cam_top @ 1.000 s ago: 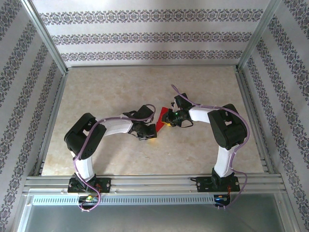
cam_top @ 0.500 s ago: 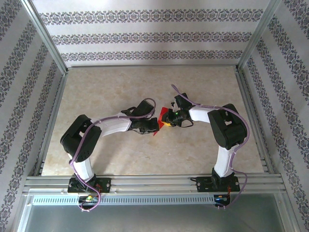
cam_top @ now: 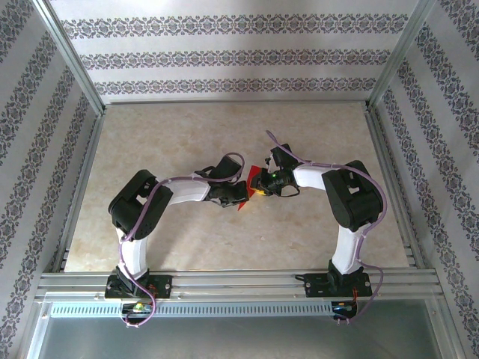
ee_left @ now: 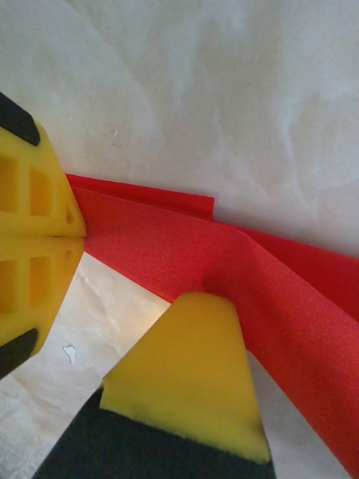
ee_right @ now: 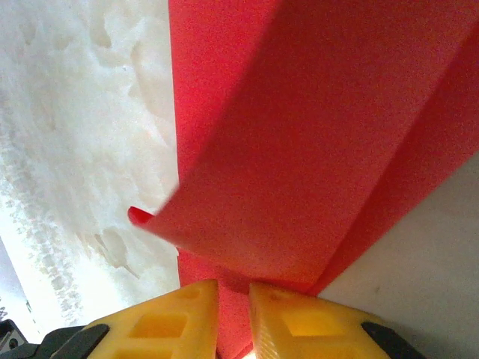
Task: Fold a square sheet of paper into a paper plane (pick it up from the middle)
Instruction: Fold the wing for the fifth time at the center of the table.
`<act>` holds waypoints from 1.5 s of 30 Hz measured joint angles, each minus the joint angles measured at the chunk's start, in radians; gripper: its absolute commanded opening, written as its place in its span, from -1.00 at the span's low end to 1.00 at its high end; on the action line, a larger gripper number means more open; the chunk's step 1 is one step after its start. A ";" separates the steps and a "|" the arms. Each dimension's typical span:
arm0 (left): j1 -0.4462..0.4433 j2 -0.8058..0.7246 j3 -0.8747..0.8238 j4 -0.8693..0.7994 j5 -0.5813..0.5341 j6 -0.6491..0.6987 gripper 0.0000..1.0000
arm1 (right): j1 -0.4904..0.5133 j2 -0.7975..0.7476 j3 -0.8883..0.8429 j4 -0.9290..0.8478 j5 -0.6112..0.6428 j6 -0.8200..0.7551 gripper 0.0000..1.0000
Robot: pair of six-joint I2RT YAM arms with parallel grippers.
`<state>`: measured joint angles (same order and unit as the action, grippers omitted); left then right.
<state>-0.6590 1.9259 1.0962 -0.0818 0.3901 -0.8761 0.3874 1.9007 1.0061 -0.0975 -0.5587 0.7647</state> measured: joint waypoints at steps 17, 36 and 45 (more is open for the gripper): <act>0.000 -0.003 -0.020 0.027 -0.002 0.000 -1.00 | -0.002 -0.138 0.030 -0.014 -0.009 -0.189 -0.67; 0.000 -0.036 -0.045 0.045 0.005 0.001 -0.85 | 0.021 0.008 0.029 -0.019 0.036 -0.192 -0.71; 0.000 -0.033 -0.039 0.045 -0.006 0.000 -0.90 | 0.020 0.008 0.027 -0.018 0.038 -0.193 -0.71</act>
<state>-0.6590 1.8927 1.0569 -0.0364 0.3836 -0.8761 0.4076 1.9083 1.0336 -0.1158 -0.5205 0.5720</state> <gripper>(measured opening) 0.063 0.145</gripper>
